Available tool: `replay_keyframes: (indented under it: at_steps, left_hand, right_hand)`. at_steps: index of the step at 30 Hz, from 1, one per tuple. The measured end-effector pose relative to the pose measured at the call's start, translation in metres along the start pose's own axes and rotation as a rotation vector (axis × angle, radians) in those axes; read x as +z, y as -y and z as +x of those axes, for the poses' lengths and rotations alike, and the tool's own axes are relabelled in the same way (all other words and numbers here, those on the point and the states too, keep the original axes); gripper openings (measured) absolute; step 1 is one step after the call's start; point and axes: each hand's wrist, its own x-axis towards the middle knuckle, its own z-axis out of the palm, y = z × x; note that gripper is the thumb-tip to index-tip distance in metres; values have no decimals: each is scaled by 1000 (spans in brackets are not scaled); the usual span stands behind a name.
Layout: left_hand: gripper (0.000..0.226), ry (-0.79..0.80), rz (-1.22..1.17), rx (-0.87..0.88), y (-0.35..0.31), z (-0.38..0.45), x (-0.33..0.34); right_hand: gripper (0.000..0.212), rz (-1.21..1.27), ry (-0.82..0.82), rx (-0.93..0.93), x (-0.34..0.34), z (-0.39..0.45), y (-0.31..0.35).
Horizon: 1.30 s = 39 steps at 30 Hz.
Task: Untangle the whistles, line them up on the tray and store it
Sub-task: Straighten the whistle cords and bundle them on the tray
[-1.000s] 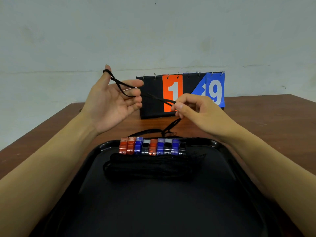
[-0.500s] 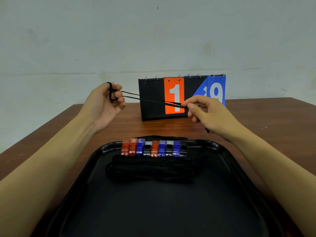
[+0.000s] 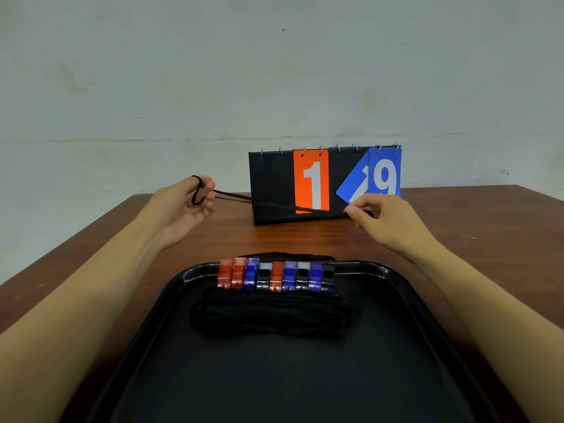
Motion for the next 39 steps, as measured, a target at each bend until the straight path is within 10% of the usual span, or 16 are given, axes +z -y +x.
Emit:
replay_keyframes:
  at_steps: [19,25,39]
  left_hand:
    - [26,-8,-165,-18,0,3,-12]
    - [25,37,7,40,5,7,-7]
    - [17,296,595,206,5,-37,39]
  right_hand:
    - [34,74,45,157,-3,6,-10]
    - [7,48,-55,79,-4,3,-2]
    - [20,119,-88,-135,-10,-11,38]
